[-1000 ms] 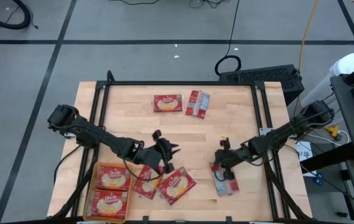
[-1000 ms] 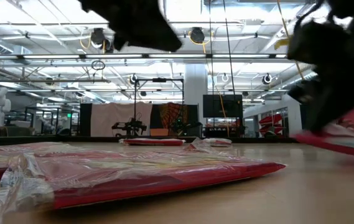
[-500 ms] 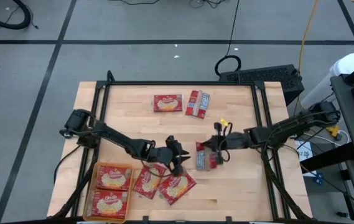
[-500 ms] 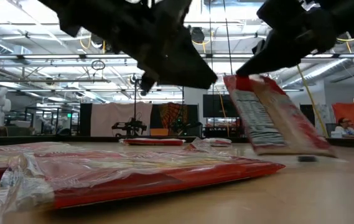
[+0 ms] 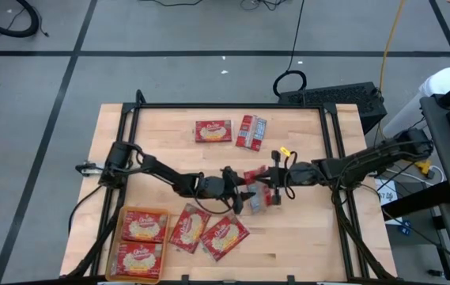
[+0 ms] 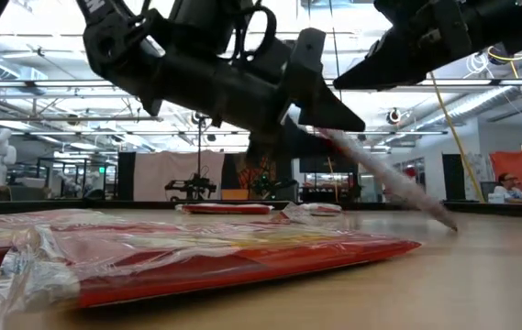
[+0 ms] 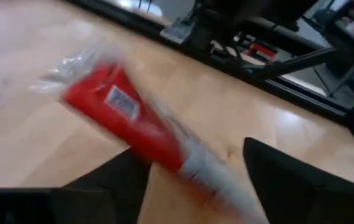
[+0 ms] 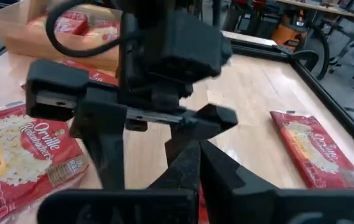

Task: Sort popcorn bags into baskets
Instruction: Put the red popcorn bag into the orange bin

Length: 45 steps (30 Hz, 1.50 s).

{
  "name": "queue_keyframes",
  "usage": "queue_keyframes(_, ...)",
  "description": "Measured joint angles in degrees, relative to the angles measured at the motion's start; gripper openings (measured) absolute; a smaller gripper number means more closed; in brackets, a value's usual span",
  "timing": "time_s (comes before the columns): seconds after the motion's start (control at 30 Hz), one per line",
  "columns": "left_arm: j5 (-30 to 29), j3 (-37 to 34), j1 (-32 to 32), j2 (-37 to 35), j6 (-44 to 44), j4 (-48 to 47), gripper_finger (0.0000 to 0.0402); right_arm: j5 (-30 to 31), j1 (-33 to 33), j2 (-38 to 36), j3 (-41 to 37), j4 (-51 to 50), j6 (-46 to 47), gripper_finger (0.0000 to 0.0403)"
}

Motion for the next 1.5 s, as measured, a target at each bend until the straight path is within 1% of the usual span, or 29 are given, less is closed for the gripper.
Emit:
queue_keyframes(0.07, -1.59, 0.02, -0.18, -1.01, 3.86, -1.54, 0.0191, -0.02, 0.02, -0.2, 0.0, -0.02, 0.13, 0.0)
queue_keyframes(0.2, -2.33, -0.04, -0.29, -4.87, 10.45, -5.23, 0.004, 0.01, 0.04, -1.44, 0.0, -0.98, 2.58, 0.0)
queue_keyframes(0.23, -2.46, -0.03, -0.19, -5.85, 11.3, -6.18, 0.0024, 0.09, 0.03, -1.75, 0.0, -1.48, 3.39, 0.0)
queue_keyframes(0.33, -2.77, -0.02, 0.11, -7.86, 15.16, -8.49, 0.0023, 0.84, 0.1, -3.2, 0.0, -2.24, 5.95, 0.0)
queue_keyframes(0.4, -3.24, -0.04, 0.08, -9.32, 19.0, -9.52, 0.0018, 3.46, 1.01, -3.91, 0.02, -2.01, 6.47, 0.0005)
queue_keyframes(0.5, -4.65, 0.04, -0.58, -11.03, 23.63, -12.34, 0.0008, 8.45, 3.27, -5.59, 0.02, -1.81, 6.23, 0.0025)
queue_keyframes(0.63, -12.14, 0.0, -2.18, -13.08, 29.73, -18.66, 0.0005, 13.76, 6.58, -8.87, 0.02, -1.04, 7.03, 0.0066)
queue_keyframes(0.67, -14.61, 0.0, -2.75, -14.05, 32.03, -20.47, 0.0004, 14.84, 7.36, -9.64, 0.02, -1.0, 8.41, 0.0077)
queue_keyframes(0.73, -19.38, 0.0, -3.96, -15.46, 37.33, -21.11, 0.0004, 16.28, 8.39, -10.85, 0.02, -2.12, 12.61, 0.0097)
queue_keyframes(0.83, -23.87, 0.0, -6.53, -18.24, 47.01, -23.13, 0.0003, 16.28, 8.87, -11.1, -0.58, -2.51, 18.48, 0.0123)
queue_keyframes(0.9, -24.49, 0.03, -8.45, -19.33, 53.25, -22.82, 0.0003, 16.27, 8.85, -11.1, -1.82, -2.63, 21.67, 0.0136)
queue_keyframes(0.97, -26.38, 0.01, -11.1, -20.74, 59.84, -24.9, 0.0003, 16.26, 8.85, -10.89, -3.28, -2.09, 25.36, 0.0147)
queue_keyframes(1.07, -27.58, 0.09, -15.19, -21.03, 70.81, -25.58, 0.0003, 15.48, 8.81, -10.84, -5.75, 0.87, 29.92, 0.016)
queue_keyframes(1.13, -29.81, 0.0, -17.89, -20.81, 78.83, -27.11, 0.0003, 13.26, 8.75, -10.6, -7.64, 4.3, 33.47, 0.0166)
queue_keyframes(1.2, -30.82, -0.02, -20.08, -20.34, 84.69, -27.45, 0.0003, 12.61, 8.74, -10.08, -9.9, 8.54, 37.59, 0.017)
queue_keyframes(1.27, -32.54, 0.02, -21.45, -19.65, 87.63, -27.49, 0.0004, 10.33, 8.48, -9.28, -11.95, 13.41, 40.4, 0.0176)
queue_keyframes(1.33, -34.31, 0.02, -22.16, -18.77, 88.65, -28.05, 0.0004, 7.81, 8.26, -8.01, -13.39, 17.76, 43.2, 0.0181)
queue_keyframes(1.5, -35.42, 0.0, -22.74, -18.58, 92.15, -29.01, 0.0003, 3.8, 8.27, -2.26, -13.67, 24.27, 47.32, 0.0202)
